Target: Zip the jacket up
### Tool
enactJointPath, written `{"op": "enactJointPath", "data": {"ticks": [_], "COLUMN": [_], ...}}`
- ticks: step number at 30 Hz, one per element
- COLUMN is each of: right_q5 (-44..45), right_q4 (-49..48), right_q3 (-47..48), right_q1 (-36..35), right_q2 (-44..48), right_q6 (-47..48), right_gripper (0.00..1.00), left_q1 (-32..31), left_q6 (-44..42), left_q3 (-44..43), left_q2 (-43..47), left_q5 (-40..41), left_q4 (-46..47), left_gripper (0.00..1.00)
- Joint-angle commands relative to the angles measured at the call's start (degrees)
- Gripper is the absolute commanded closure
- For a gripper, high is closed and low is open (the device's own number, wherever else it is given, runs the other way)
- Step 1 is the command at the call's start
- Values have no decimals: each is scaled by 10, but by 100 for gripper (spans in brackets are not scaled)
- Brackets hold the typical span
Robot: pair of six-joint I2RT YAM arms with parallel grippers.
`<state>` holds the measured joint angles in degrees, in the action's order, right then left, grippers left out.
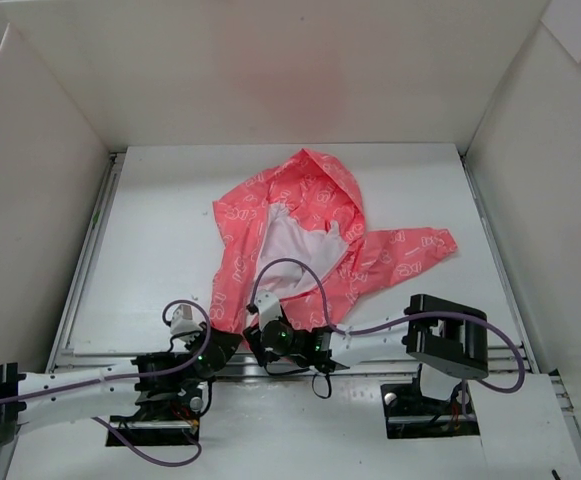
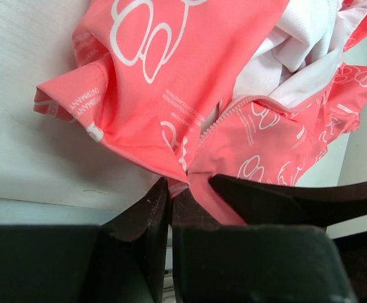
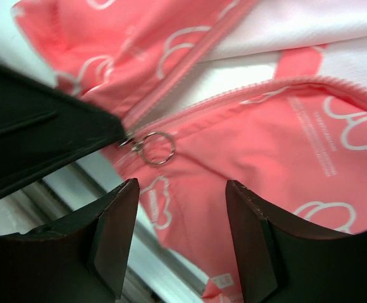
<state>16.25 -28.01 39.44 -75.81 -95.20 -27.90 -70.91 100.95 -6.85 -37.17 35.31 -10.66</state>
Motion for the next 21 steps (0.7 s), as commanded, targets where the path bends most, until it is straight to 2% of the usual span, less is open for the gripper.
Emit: {"op": "enactJointPath", "data": {"ticks": [1, 7, 12, 15, 17, 21], "right_q5": [-12, -18, 40, -1, -35, -141], "right_q4": [-17, 1, 6, -3, -4, -2], "right_q3": [17, 44, 51, 44, 34, 25], "right_q1": [-21, -25, -22, -9, -4, 11], "right_q2": [8, -9, -17, 11, 31, 65], "right_q6": [27, 48, 39, 55, 76, 94], "right_gripper": [45, 44, 46, 51, 51, 53], "left_q1": [0, 0, 0, 0, 0, 0], "left_q6": [-2, -3, -14, -12, -11, -13], "left_q3": [-25, -19, -19, -10, -11, 1], "left_q2": [-1, -2, 5, 11, 17, 35], "left_q5": [-1, -7, -27, -38, -38, -38], "left_q4": [17, 27, 24, 24, 20, 26], "left_gripper": [100, 100, 100, 100, 100, 100]}}
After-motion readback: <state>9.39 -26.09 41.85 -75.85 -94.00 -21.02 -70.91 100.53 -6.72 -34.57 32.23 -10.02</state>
